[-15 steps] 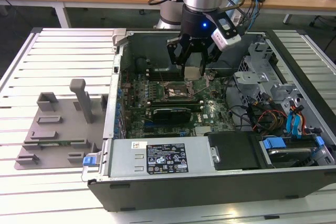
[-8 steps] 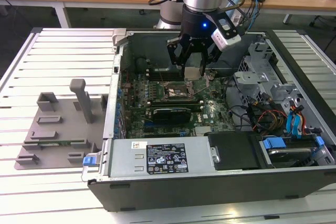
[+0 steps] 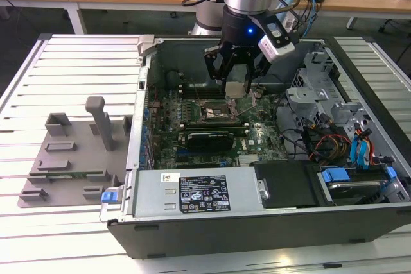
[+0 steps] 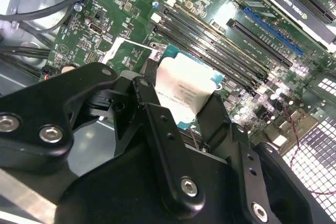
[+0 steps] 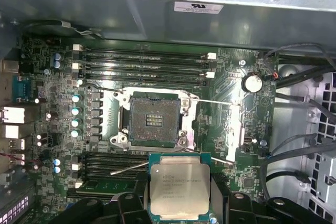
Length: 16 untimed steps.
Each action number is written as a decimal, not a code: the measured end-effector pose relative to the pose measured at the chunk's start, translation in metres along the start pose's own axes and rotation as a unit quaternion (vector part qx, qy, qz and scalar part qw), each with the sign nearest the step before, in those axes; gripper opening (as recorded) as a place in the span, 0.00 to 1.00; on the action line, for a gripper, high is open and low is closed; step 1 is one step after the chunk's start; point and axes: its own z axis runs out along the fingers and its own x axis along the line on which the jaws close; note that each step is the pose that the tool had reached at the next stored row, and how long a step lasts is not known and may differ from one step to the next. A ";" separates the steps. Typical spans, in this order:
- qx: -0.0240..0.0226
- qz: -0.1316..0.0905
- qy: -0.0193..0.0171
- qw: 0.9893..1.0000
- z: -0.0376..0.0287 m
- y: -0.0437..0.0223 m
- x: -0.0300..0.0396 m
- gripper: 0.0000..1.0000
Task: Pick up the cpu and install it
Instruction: 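Pick up the cpu and move it towards the insertion slot, then place the cpu into insertion slot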
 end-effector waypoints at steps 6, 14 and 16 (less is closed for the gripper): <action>0.000 0.007 0.000 1.000 0.0000 0.0000 0.0000 0.55; 0.001 0.035 0.003 0.999 0.0001 0.0000 0.0000 0.55; 0.002 0.059 0.004 0.998 0.0001 0.0000 0.0000 0.55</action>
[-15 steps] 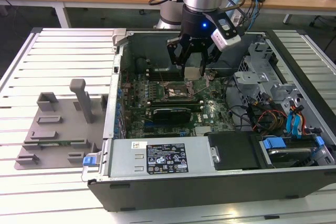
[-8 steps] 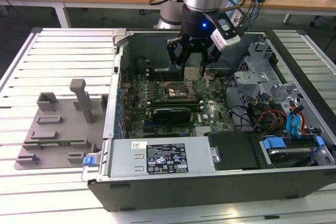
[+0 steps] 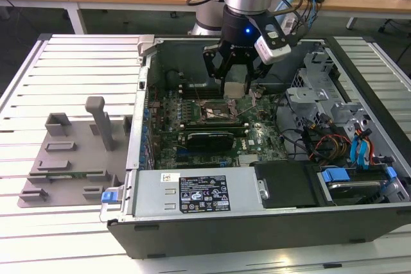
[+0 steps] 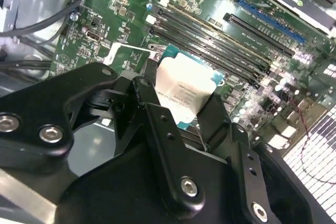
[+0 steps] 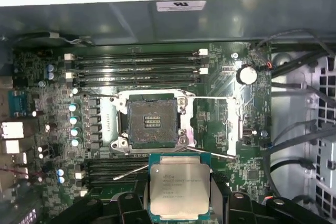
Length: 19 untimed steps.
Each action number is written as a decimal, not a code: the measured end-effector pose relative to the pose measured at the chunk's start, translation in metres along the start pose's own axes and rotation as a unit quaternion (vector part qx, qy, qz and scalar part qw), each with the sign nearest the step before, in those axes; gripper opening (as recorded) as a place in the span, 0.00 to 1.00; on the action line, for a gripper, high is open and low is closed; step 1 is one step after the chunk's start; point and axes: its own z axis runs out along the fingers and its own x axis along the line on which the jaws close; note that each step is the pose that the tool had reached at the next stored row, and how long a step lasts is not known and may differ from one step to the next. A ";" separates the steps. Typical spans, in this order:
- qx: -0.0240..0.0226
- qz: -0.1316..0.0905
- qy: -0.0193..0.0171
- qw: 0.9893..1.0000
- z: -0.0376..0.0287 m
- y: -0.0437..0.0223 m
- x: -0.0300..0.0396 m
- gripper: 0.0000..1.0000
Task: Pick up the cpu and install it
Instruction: 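Place the cpu into insertion slot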
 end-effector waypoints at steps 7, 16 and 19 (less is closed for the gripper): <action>0.002 0.063 0.005 0.998 0.0001 0.0000 0.0000 0.55; 0.004 0.157 0.012 0.988 0.0002 0.0000 0.0000 0.55; 0.004 0.176 0.013 0.984 0.0003 0.0000 0.0000 0.55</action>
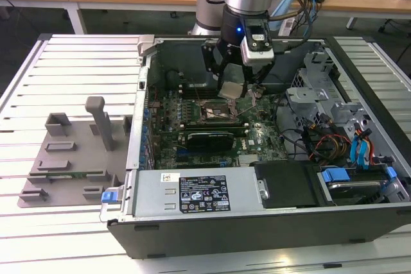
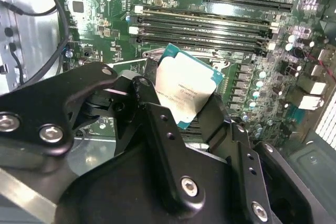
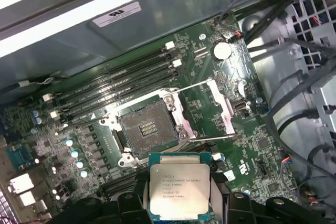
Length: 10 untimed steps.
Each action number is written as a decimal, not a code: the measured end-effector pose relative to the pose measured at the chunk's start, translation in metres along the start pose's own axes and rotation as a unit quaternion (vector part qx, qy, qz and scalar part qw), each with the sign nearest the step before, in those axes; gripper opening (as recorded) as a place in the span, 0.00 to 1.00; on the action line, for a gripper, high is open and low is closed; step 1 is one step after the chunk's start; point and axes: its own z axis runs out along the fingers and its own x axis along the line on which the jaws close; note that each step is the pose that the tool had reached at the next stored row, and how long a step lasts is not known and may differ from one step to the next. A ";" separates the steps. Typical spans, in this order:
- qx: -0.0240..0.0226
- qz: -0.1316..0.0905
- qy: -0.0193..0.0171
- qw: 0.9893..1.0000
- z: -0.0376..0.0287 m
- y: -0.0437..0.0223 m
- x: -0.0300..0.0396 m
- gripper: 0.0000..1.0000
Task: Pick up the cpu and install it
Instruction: 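Place the cpu into insertion slot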
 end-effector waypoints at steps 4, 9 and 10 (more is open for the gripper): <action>0.000 0.030 0.002 1.000 0.0001 0.0000 0.0000 0.55; 0.001 0.072 0.006 0.997 0.0001 0.0000 0.0000 0.55; 0.001 0.080 0.006 0.997 0.0001 0.0000 0.0000 0.55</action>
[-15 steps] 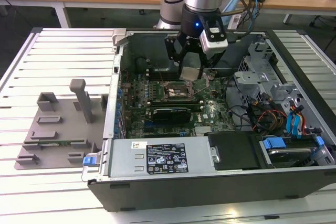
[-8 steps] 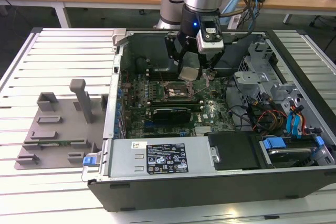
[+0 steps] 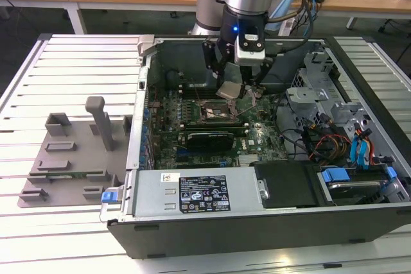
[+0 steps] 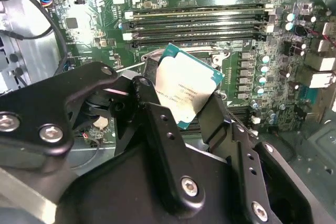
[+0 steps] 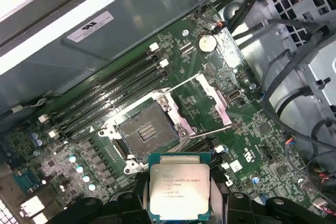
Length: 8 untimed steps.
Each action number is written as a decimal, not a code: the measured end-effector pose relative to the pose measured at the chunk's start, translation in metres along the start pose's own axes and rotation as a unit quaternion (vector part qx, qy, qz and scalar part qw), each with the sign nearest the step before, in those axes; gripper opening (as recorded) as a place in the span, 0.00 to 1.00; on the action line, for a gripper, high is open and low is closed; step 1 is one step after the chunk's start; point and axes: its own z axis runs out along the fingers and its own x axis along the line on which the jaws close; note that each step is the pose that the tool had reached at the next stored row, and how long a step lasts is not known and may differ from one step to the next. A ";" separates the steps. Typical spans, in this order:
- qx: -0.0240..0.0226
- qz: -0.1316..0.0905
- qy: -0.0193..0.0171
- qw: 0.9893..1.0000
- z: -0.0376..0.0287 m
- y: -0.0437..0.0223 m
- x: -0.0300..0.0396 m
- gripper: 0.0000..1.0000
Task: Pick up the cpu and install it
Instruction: 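Place the cpu into insertion slot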
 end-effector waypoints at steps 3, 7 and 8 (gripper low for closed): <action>0.000 0.020 0.002 1.000 0.0000 0.0000 0.0000 0.55; 0.001 0.044 0.004 0.999 0.0001 0.0000 0.0000 0.55; 0.001 0.047 0.004 0.999 0.0001 0.0000 0.0000 0.55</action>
